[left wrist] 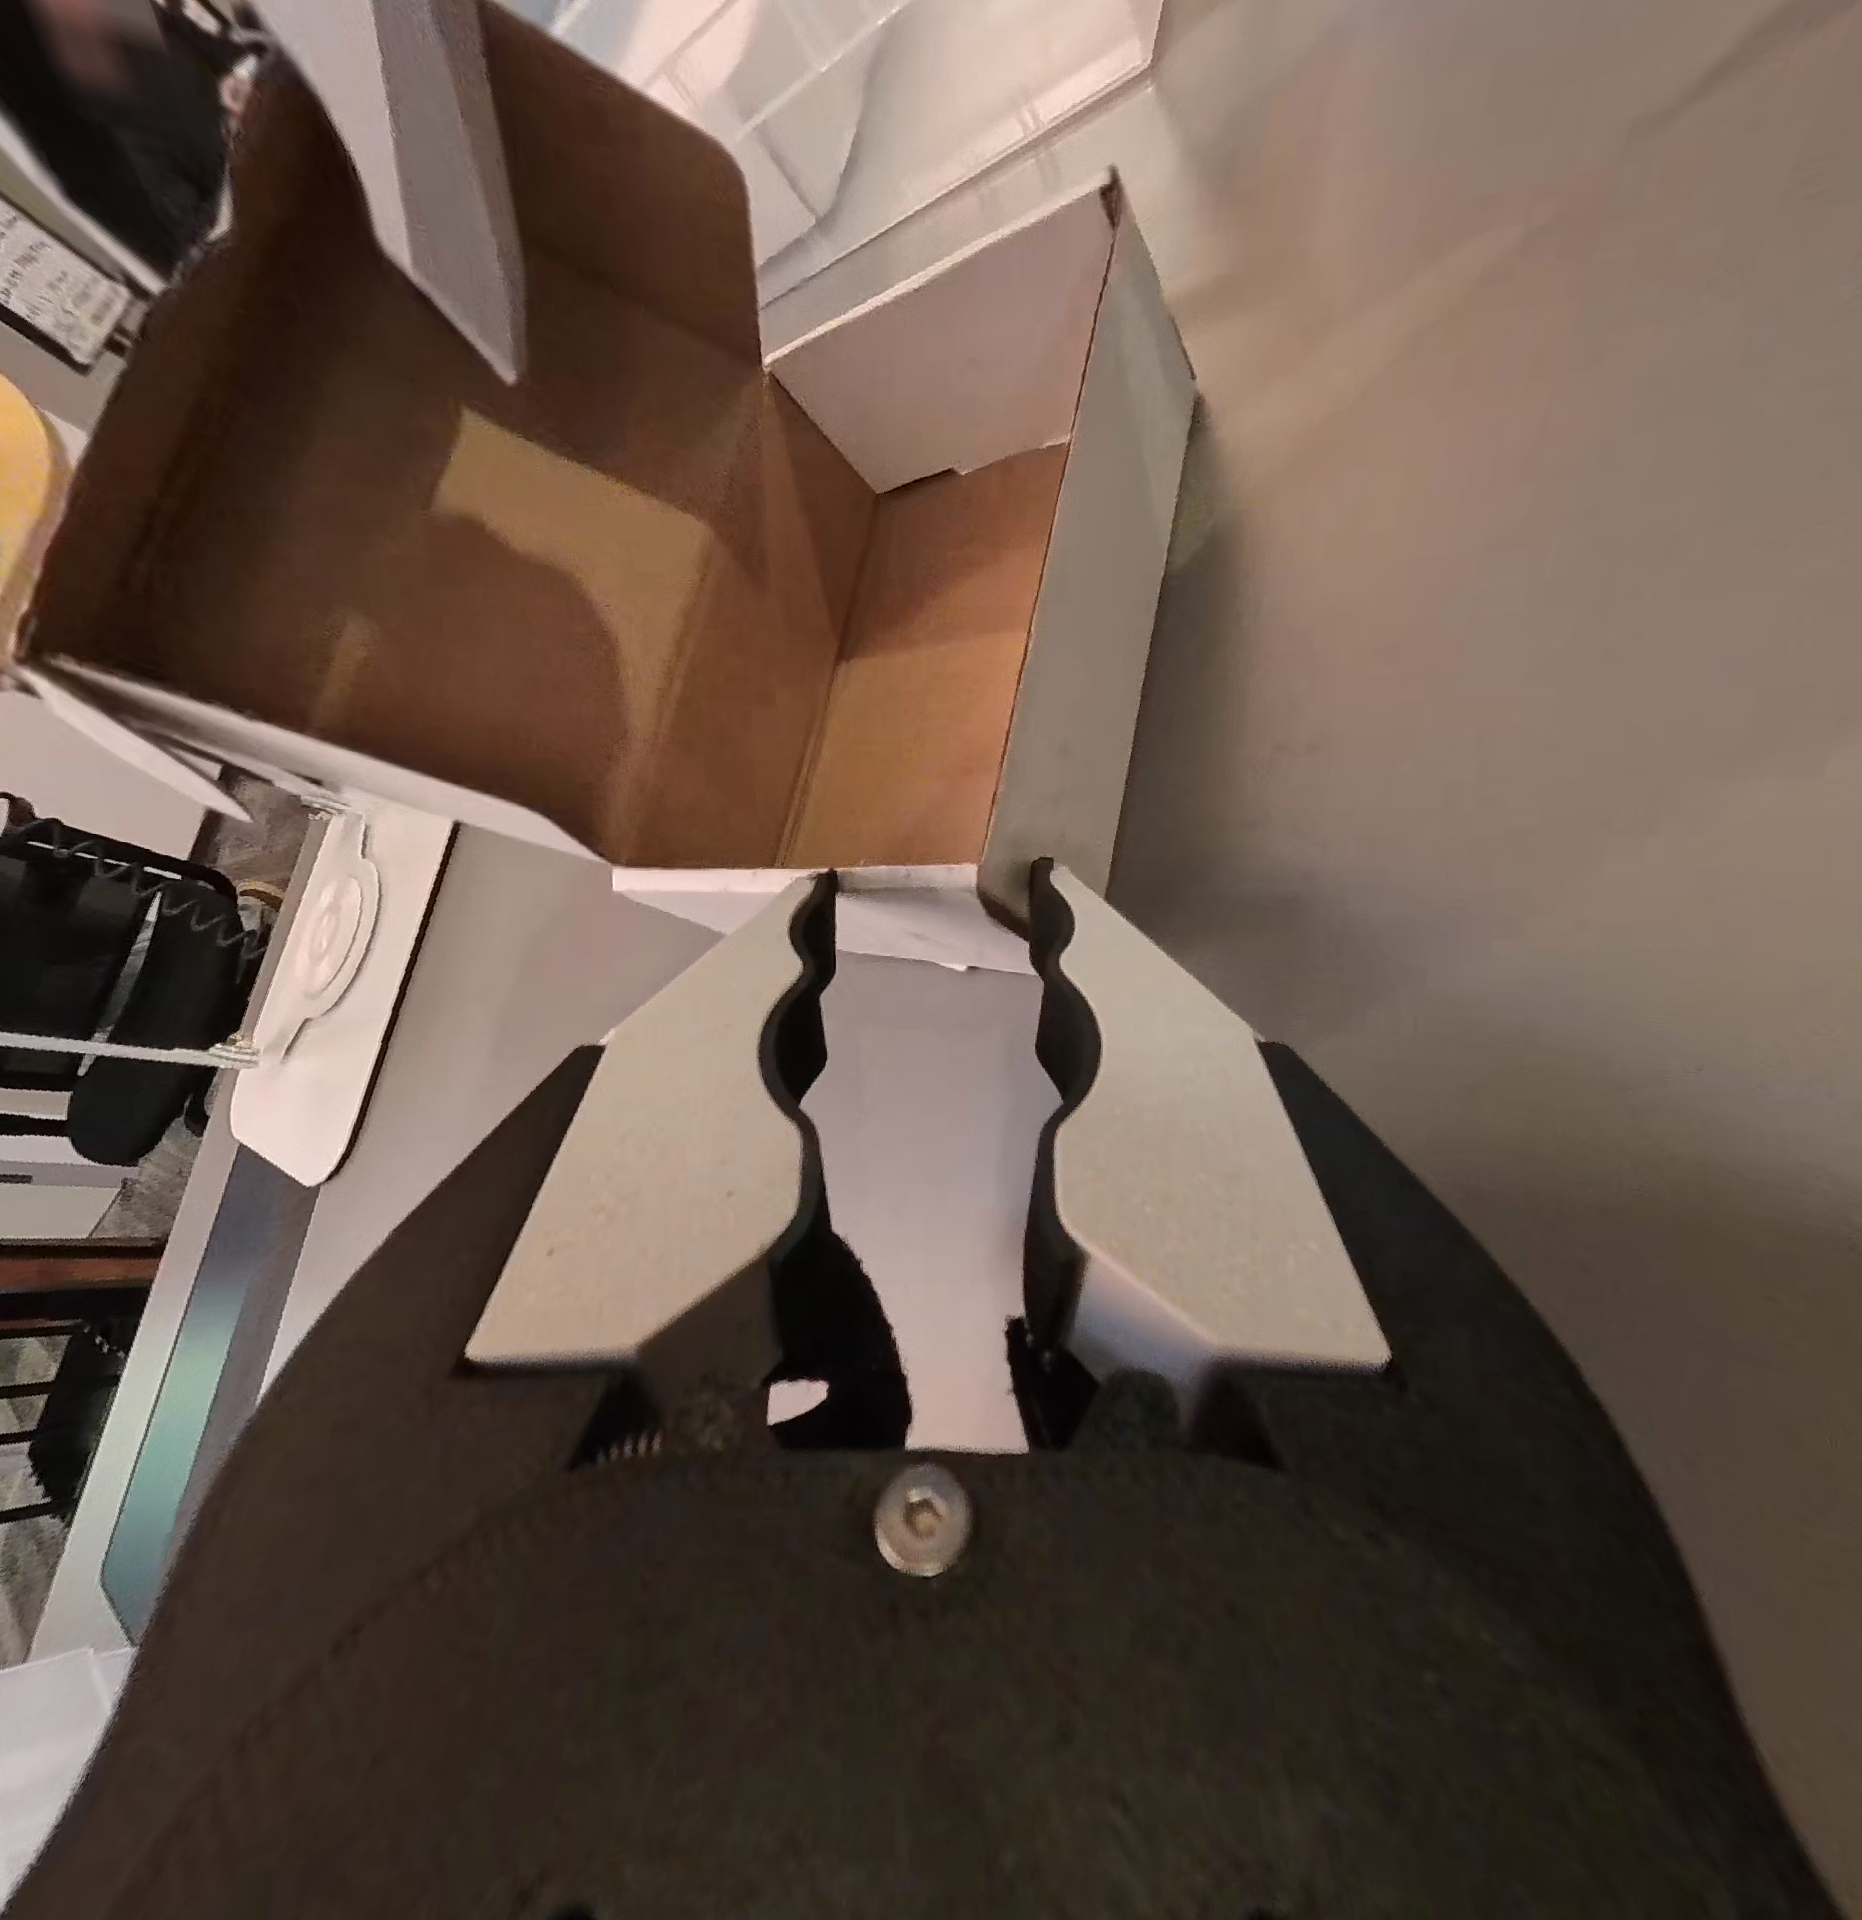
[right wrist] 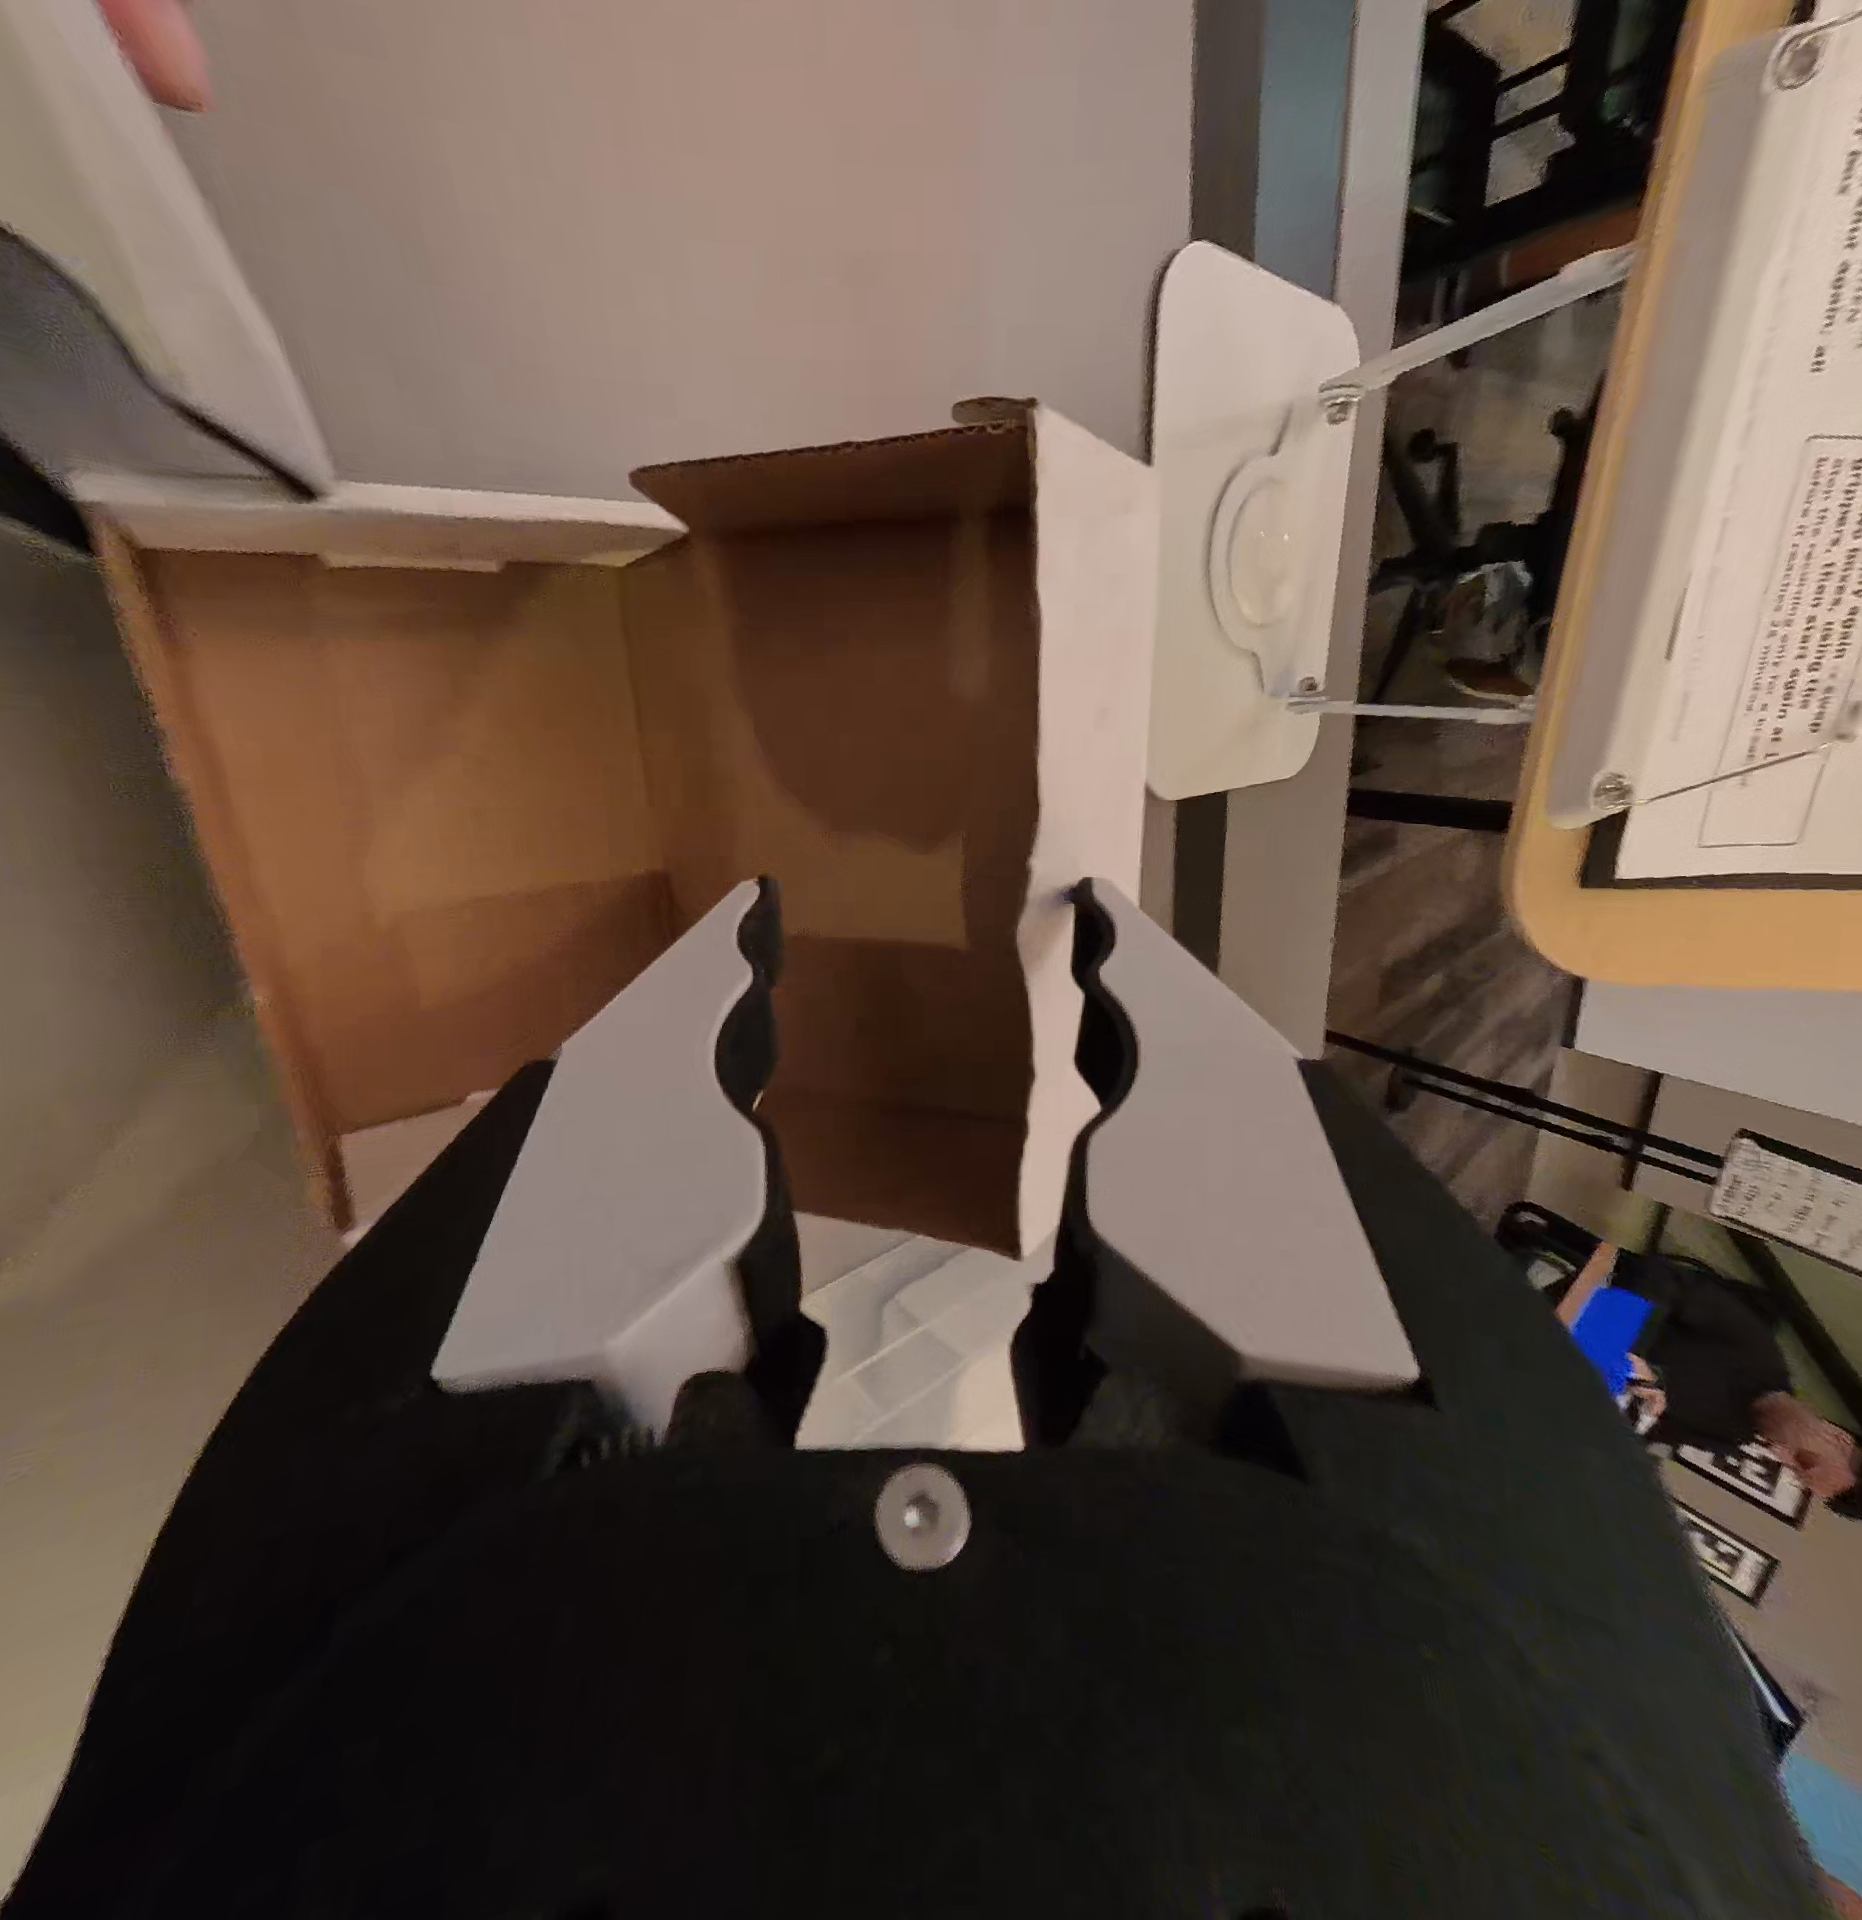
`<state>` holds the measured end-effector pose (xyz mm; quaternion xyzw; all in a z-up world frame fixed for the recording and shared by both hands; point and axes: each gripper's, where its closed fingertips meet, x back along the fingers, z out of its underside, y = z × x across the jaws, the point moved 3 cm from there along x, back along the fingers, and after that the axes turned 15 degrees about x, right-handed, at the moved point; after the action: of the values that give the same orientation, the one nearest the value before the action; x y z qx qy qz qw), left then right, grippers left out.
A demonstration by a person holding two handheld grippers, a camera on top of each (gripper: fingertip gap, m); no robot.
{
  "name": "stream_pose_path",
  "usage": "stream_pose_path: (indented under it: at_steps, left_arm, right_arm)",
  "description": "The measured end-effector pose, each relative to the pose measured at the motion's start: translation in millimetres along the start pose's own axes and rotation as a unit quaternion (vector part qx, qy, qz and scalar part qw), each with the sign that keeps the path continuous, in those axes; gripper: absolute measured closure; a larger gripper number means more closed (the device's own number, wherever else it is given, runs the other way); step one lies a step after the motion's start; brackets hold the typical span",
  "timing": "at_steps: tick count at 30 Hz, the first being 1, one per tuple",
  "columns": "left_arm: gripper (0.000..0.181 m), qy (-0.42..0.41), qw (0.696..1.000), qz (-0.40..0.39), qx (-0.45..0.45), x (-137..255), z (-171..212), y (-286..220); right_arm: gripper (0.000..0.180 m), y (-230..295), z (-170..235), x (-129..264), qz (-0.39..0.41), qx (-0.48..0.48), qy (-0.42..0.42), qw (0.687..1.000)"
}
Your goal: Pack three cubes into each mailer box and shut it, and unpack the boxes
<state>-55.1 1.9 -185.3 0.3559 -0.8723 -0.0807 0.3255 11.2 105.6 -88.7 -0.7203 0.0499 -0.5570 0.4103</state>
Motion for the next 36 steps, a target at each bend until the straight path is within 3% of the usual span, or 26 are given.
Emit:
stream_pose_path:
  at_steps: [11, 14, 16, 21, 25, 29, 33, 36]
  left_arm:
    - [0.145, 0.001, 1.0, -0.001, -0.002, -0.6, -0.5, -0.1]
    - [0.145, 0.001, 1.0, -0.001, -0.003, -0.5, -0.6, -0.1]
    - [0.145, 0.001, 1.0, -0.001, -0.003, -0.6, -0.6, -0.1]
    - [0.145, 0.002, 1.0, -0.001, -0.004, -0.6, -0.6, -0.2]
    - [0.145, 0.003, 1.0, -0.002, -0.007, -0.6, -0.7, -0.3]
    - [0.146, 0.005, 1.0, -0.002, -0.011, -0.9, -0.9, -0.5]
    - [0.146, 0.01, 1.0, -0.002, -0.017, -2.0, -1.9, -0.8]
    - [0.146, 0.013, 1.0, -0.004, -0.018, -2.4, -2.1, -1.0]
  right_arm:
    - [0.138, 61.3, -18.3, 39.6, -0.084, 0.019, -0.058, 0.995]
    - [0.141, 46.3, -21.3, 48.3, -0.002, 0.002, -0.076, 0.997]
    - [0.134, 33.6, -13.2, 53.4, 0.047, -0.022, -0.06, 0.997]
    - [0.143, 85.9, -27.4, 66.0, -0.066, 0.002, -0.103, 0.993]
    - [0.146, 95.0, -19.0, 26.3, -0.039, -0.007, -0.042, 0.998]
    - [0.159, 70.6, -0.8, -9.2, 0.055, -0.042, 0.006, 0.998]
    - [0.151, 49.8, 9.1, -27.3, 0.09, -0.046, 0.04, 0.994]
    - [0.142, 42.8, 21.2, -44.7, 0.053, -0.043, 0.071, 0.995]
